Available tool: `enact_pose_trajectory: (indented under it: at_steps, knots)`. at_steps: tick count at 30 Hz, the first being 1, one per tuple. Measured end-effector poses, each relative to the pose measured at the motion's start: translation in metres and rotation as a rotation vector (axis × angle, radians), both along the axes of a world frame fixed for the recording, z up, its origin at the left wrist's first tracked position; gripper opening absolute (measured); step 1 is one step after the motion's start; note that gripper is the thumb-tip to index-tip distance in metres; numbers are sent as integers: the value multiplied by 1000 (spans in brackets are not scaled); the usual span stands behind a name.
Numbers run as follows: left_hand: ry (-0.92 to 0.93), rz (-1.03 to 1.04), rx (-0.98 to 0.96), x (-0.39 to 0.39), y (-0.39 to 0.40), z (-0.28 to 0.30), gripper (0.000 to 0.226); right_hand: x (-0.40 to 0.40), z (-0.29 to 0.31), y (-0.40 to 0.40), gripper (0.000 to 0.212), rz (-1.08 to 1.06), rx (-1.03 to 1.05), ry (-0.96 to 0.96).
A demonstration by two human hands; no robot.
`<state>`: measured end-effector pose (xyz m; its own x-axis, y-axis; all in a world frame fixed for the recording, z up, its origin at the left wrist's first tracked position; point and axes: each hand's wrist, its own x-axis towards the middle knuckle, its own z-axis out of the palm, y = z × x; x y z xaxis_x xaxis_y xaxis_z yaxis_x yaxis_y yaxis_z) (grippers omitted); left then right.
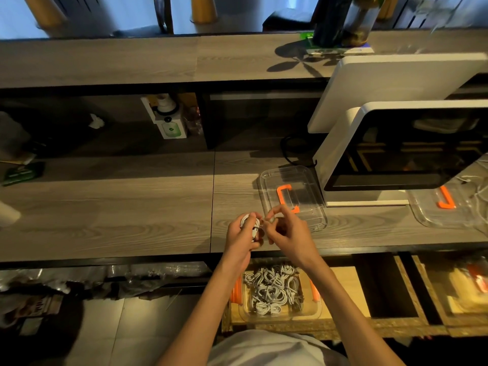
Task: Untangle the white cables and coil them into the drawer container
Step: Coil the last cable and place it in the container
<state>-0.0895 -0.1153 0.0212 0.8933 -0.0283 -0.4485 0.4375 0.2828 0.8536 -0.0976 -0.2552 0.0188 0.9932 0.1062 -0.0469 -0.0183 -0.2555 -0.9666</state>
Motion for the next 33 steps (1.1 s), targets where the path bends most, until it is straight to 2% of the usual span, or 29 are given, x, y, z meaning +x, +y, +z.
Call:
enact_pose_trajectory:
  at_steps: [3,6,12,17,22,25,33]
  knots:
    - [-6,-9,16,-1,0,1,26,1,5,-1,14,88,40,-30]
    - [-3,-36,-48,-2,0,2,37,0,0,0,13,129,66,-36]
    - [71,-43,-141,-2,-3,4,46,0,-9,-2,7,-26,13,-104]
    - [125,-13,-136,-3,-5,3,56,-2,-12,3,10,-90,84,-73]
    - [173,23,-56,-5,-6,2,57,-6,-14,6,6,-32,-5,-119]
    - [200,73,-52,-3,-2,0,58,-7,-15,6,14,59,-66,-147]
    - [242,91,-34,-2,-1,-5,54,-10,-24,10,16,86,-224,-224]
